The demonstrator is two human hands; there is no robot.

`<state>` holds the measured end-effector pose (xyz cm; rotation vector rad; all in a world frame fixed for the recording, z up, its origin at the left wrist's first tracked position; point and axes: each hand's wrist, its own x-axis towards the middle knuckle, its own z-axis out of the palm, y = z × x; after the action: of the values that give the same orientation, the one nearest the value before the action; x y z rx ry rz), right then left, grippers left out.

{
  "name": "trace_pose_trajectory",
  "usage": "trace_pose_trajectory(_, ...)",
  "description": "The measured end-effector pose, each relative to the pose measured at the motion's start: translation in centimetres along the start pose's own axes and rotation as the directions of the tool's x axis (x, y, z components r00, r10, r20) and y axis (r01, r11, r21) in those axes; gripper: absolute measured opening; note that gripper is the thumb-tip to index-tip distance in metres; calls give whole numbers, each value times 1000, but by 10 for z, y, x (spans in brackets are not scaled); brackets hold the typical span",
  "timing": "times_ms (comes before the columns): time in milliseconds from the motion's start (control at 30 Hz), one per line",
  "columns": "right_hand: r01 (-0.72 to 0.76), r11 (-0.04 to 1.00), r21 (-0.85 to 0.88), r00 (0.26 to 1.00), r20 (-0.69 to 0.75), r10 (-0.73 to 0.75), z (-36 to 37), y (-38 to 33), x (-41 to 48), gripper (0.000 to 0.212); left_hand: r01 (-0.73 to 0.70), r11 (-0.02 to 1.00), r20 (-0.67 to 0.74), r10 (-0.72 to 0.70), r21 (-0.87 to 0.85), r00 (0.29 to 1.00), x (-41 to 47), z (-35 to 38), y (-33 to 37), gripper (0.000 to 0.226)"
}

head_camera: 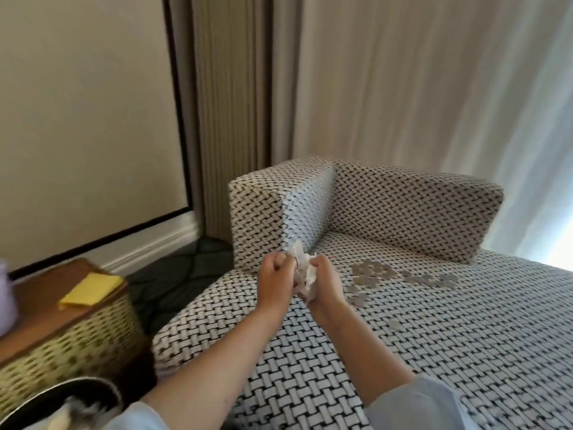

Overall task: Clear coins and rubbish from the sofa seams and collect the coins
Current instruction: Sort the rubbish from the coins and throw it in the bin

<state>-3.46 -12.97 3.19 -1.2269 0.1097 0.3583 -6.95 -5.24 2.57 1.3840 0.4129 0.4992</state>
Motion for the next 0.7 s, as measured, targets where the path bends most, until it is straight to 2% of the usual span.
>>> trace_pose_trajectory(133, -63, 989, -136, 989, 126, 80, 79, 43, -7, 21, -43, 999, -205, 39, -16, 978, 7, -84, 1, 7)
trace_pose_trajectory(200, -60, 975, -213, 974, 203, 104, 114, 66, -12, 19, -61, 998, -300, 50, -28, 952, 7, -125, -1, 12)
trace_pose_trajectory(333, -173, 954, -243, 916, 317, 247, 176, 122, -29, 14, -45, 997, -452, 10, -67, 892, 2, -213, -18, 15)
trace_pose_trajectory(467, -217, 898, -384, 841, 393, 372, 226, 183, -48, 27, 9, 999, -567, -28, -35, 823, -9, -292, -42, 10)
trace_pose_trajectory(533, -210, 868, -449, 816, 408, 409, 240, 211, -54, 27, 58, 996, -613, -91, -73, 785, -18, -321, -55, 25)
trace_pose_trajectory(633, -203, 823, -531, 751, 455, 479, 254, 256, -56, 28, 138, 983, -644, -182, -119, 743, -34, -355, -79, 26)
trace_pose_trajectory(700, -196, 781, -593, 706, 468, 532, 254, 278, -58, 29, 208, 967, -633, -252, -144, 732, -44, -369, -93, 35)
